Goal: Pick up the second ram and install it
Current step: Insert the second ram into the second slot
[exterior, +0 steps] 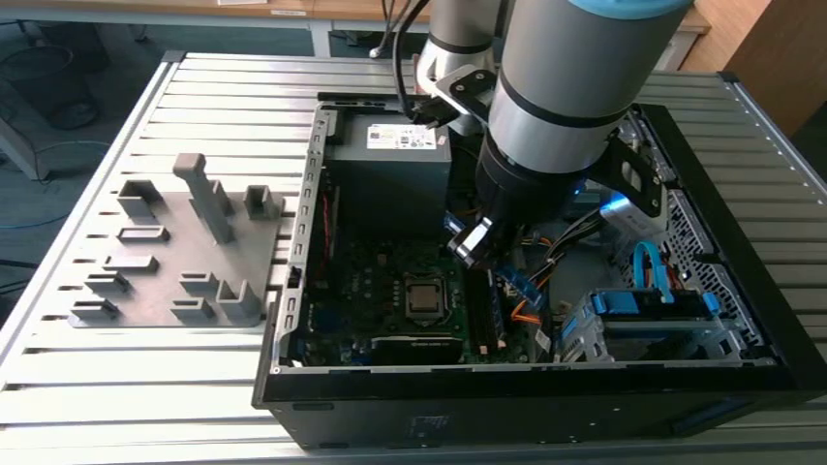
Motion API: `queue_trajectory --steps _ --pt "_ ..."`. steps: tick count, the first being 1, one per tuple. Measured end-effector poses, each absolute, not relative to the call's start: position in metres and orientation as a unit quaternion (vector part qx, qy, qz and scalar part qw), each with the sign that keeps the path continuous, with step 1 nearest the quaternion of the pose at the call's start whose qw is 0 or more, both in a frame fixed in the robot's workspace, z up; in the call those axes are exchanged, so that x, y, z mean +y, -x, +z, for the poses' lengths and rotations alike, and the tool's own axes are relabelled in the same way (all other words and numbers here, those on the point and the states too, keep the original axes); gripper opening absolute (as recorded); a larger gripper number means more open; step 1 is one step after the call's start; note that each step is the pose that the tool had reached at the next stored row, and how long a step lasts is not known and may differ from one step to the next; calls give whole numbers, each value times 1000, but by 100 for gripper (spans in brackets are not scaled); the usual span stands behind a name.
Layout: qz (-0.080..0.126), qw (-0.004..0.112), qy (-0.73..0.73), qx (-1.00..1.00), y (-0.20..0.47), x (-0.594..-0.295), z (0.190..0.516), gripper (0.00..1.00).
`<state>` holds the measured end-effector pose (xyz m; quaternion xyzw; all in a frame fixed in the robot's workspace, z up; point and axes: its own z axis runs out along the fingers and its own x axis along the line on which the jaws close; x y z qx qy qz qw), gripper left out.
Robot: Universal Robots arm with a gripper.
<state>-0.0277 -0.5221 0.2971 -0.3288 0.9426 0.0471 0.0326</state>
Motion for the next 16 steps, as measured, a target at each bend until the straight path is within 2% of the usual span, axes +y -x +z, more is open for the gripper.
queue_trajectory --steps 16 --pt "45 35 278 959 28 -522 297 14"
